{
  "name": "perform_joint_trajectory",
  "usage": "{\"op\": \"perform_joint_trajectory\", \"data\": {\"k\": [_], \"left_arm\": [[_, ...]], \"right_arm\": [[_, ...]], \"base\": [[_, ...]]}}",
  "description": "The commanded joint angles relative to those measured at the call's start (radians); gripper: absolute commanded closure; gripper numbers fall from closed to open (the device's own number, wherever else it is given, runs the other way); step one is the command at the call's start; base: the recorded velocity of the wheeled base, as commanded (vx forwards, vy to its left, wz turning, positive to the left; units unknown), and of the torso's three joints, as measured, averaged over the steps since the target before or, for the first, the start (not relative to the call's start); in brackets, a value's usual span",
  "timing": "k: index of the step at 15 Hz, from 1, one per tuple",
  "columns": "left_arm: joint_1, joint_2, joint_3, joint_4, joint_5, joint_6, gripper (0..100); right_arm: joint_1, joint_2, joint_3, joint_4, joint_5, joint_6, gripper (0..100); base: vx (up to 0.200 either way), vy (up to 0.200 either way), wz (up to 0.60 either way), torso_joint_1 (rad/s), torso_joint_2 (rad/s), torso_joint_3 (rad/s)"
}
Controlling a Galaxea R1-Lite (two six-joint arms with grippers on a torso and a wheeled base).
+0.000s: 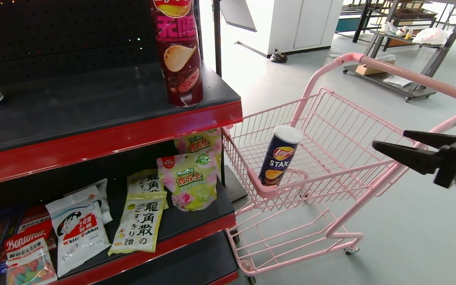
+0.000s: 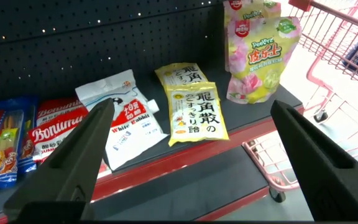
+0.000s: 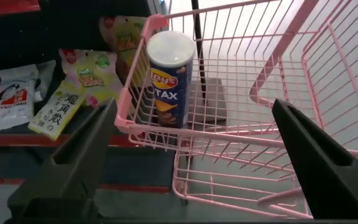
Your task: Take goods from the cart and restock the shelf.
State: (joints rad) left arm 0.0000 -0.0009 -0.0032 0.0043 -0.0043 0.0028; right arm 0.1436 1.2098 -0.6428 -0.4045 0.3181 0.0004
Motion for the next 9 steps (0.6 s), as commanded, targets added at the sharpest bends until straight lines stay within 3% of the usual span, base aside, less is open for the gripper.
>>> {"op": "perform_joint_trajectory", "data": {"k": [1, 5, 9], "left_arm": [[0.0, 0.001, 0.0, 0.0, 0.0, 0.0, 0], [0.0, 0.001, 0.0, -0.001, 0.0, 0.0, 0], [0.0, 0.001, 0.0, 0.0, 0.0, 0.002, 0]], "right_arm": [[0.002, 0.168, -0.02, -0.01, 0.013, 0.001, 0], [0.025, 0.247, -0.069, -0.013, 0.059, -0.002, 0], [0.111, 0.376, -0.115, -0.076, 0.087, -0.002, 0]], "base": [[0.0, 0.0, 0.0, 0.0, 0.0, 0.0], [0.0, 0.0, 0.0, 0.0, 0.0, 0.0], [0.0, 0.0, 0.0, 0.0, 0.0, 0.0]]}}
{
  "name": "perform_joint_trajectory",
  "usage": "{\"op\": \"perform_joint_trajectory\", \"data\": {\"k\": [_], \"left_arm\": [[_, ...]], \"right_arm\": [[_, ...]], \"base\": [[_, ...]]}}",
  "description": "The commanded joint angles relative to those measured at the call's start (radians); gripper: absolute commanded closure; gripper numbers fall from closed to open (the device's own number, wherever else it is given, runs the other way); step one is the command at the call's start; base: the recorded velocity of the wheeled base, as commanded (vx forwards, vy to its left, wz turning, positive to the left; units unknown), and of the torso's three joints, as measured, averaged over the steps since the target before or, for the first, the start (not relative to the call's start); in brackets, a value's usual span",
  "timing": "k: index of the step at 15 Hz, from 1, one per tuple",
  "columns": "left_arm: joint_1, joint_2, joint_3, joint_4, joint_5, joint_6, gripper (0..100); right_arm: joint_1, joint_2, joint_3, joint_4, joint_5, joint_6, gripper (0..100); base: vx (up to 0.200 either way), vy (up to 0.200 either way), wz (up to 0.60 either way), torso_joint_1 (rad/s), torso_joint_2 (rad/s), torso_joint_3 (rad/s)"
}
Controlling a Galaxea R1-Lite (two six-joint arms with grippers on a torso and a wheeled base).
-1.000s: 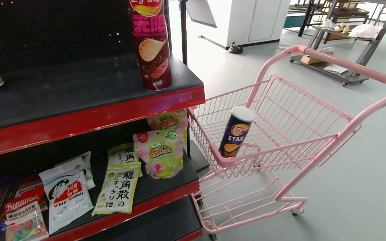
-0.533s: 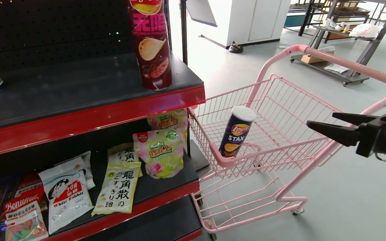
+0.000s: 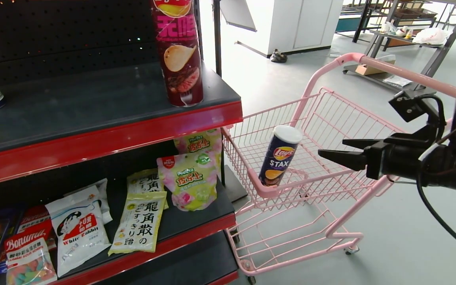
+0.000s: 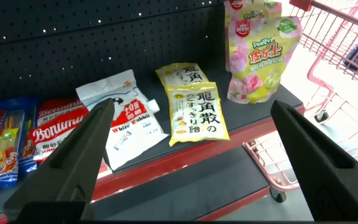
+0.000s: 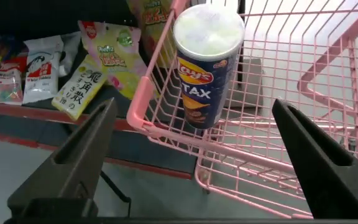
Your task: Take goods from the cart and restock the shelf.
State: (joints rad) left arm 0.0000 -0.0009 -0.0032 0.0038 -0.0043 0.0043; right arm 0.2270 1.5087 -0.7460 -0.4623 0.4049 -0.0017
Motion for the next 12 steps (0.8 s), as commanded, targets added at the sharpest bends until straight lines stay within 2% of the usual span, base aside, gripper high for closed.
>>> {"op": "perform_joint_trajectory", "data": {"k": [1, 3, 9, 12], "left_arm": [[0.0, 0.001, 0.0, -0.001, 0.0, 0.0, 0], [0.0, 0.001, 0.0, 0.001, 0.0, 0.0, 0], [0.0, 0.001, 0.0, 0.001, 0.0, 0.002, 0], [0.0, 0.001, 0.0, 0.001, 0.0, 0.002, 0]], "right_arm": [[0.037, 0.119, -0.006, -0.056, 0.002, -0.003, 0], [0.052, 0.182, -0.007, -0.122, 0.015, -0.001, 0], [0.048, 0.274, -0.046, -0.136, 0.098, -0.004, 0], [0.044, 0.332, -0.067, -0.217, 0.14, -0.004, 0]], "base": [[0.0, 0.0, 0.0, 0.0, 0.0, 0.0], [0.0, 0.0, 0.0, 0.0, 0.0, 0.0], [0.0, 0.0, 0.0, 0.0, 0.0, 0.0], [0.0, 0.0, 0.0, 0.0, 0.0, 0.0]]}}
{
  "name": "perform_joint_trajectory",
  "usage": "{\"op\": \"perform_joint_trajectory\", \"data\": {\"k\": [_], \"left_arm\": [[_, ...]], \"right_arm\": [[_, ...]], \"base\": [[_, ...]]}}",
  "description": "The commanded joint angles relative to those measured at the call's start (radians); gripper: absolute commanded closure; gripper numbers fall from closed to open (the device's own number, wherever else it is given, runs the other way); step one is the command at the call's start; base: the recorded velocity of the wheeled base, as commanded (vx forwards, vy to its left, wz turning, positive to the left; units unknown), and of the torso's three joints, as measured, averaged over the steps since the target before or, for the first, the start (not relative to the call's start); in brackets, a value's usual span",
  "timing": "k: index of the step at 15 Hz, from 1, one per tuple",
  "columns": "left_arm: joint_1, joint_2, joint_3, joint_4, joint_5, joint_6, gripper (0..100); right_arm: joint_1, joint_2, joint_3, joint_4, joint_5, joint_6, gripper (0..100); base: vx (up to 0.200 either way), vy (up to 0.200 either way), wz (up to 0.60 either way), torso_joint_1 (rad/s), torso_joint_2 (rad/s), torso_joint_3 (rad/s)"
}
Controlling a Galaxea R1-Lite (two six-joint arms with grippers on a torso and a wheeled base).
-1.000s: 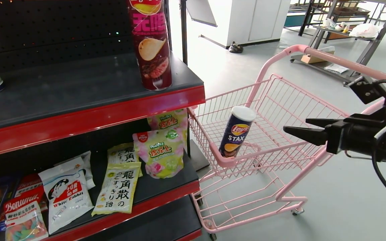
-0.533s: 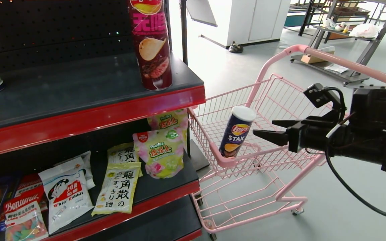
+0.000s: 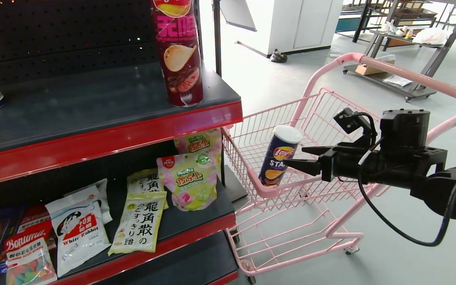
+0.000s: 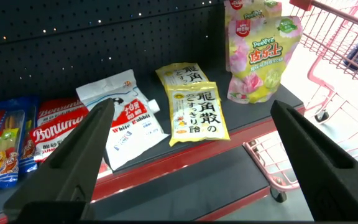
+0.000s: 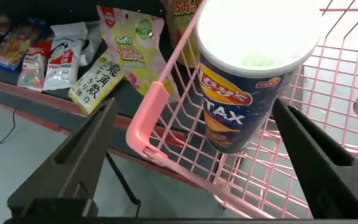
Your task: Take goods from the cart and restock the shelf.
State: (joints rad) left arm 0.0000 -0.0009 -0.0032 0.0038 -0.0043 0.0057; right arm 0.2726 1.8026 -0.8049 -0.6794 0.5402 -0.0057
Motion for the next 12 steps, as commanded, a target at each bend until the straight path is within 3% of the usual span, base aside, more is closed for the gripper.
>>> {"op": "perform_joint_trajectory", "data": {"k": [1, 5, 12], "left_arm": [[0.0, 0.001, 0.0, 0.001, 0.0, -0.001, 0], [0.0, 0.001, 0.0, -0.001, 0.0, -0.001, 0], [0.0, 0.001, 0.0, 0.001, 0.0, 0.0, 0]], "right_arm": [[-0.003, 0.078, -0.013, -0.04, 0.006, 0.0, 0], [-0.016, 0.156, -0.034, -0.112, 0.004, 0.0, 0], [-0.038, 0.25, -0.148, -0.115, 0.004, 0.0, 0]], "base": [[0.0, 0.0, 0.0, 0.0, 0.0, 0.0], [0.0, 0.0, 0.0, 0.0, 0.0, 0.0], [0.0, 0.0, 0.0, 0.0, 0.0, 0.0]]}}
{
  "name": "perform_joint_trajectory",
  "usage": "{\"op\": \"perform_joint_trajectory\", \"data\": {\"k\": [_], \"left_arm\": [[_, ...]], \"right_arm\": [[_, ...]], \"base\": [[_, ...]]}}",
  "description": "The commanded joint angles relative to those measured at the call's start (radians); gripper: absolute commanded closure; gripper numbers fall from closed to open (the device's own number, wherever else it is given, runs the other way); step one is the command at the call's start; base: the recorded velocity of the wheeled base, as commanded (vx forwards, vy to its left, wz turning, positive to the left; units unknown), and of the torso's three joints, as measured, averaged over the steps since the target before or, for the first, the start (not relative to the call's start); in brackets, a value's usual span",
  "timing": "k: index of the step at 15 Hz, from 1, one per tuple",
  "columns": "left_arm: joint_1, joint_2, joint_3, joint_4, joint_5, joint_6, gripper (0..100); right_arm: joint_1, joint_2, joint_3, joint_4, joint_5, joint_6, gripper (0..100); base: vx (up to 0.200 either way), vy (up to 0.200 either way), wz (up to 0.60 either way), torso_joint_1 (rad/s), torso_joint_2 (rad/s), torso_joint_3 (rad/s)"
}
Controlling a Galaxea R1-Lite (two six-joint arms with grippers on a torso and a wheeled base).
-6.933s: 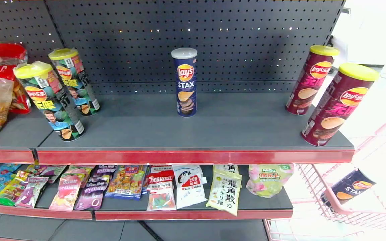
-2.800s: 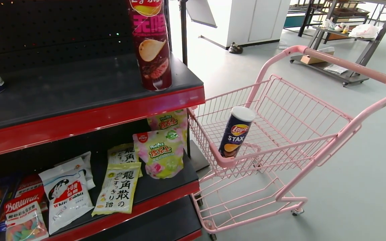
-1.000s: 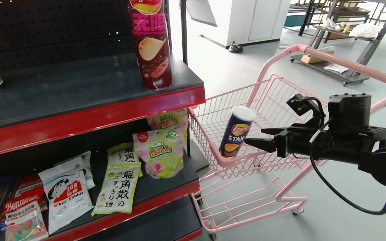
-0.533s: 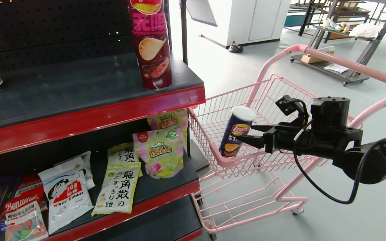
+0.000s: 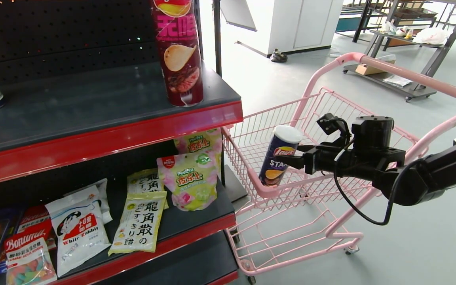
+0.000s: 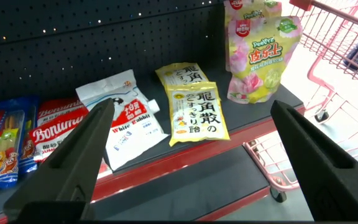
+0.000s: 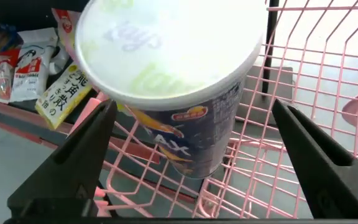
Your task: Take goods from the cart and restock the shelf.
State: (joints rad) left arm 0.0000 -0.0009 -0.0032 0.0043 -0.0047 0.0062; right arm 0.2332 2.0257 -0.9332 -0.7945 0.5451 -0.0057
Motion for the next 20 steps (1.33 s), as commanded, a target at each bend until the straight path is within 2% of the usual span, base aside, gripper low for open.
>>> {"op": "perform_joint_trajectory", "data": {"k": [1, 9, 13, 14, 20], "left_arm": [[0.0, 0.001, 0.0, 0.0, 0.0, 0.0, 0], [0.0, 0.001, 0.0, 0.0, 0.0, 0.0, 0], [0.0, 0.001, 0.0, -0.001, 0.0, 0.0, 0], [0.0, 0.001, 0.0, -0.001, 0.0, 0.0, 0], [0.0, 0.001, 0.0, -0.001, 0.0, 0.0, 0]], "right_arm": [[0.003, 0.037, -0.038, 0.0, -0.001, 0.0, 0], [0.008, 0.123, -0.164, 0.0, -0.004, 0.006, 0], [0.009, 0.14, -0.18, 0.001, -0.01, 0.007, 0], [0.015, 0.143, -0.182, 0.0, -0.011, 0.007, 100], [0.015, 0.149, -0.187, 0.001, -0.011, 0.007, 100]], "base": [[0.0, 0.0, 0.0, 0.0, 0.0, 0.0], [0.0, 0.0, 0.0, 0.0, 0.0, 0.0], [0.0, 0.0, 0.0, 0.0, 0.0, 0.0], [0.0, 0.0, 0.0, 0.0, 0.0, 0.0], [0.0, 0.0, 0.0, 0.0, 0.0, 0.0]]}}
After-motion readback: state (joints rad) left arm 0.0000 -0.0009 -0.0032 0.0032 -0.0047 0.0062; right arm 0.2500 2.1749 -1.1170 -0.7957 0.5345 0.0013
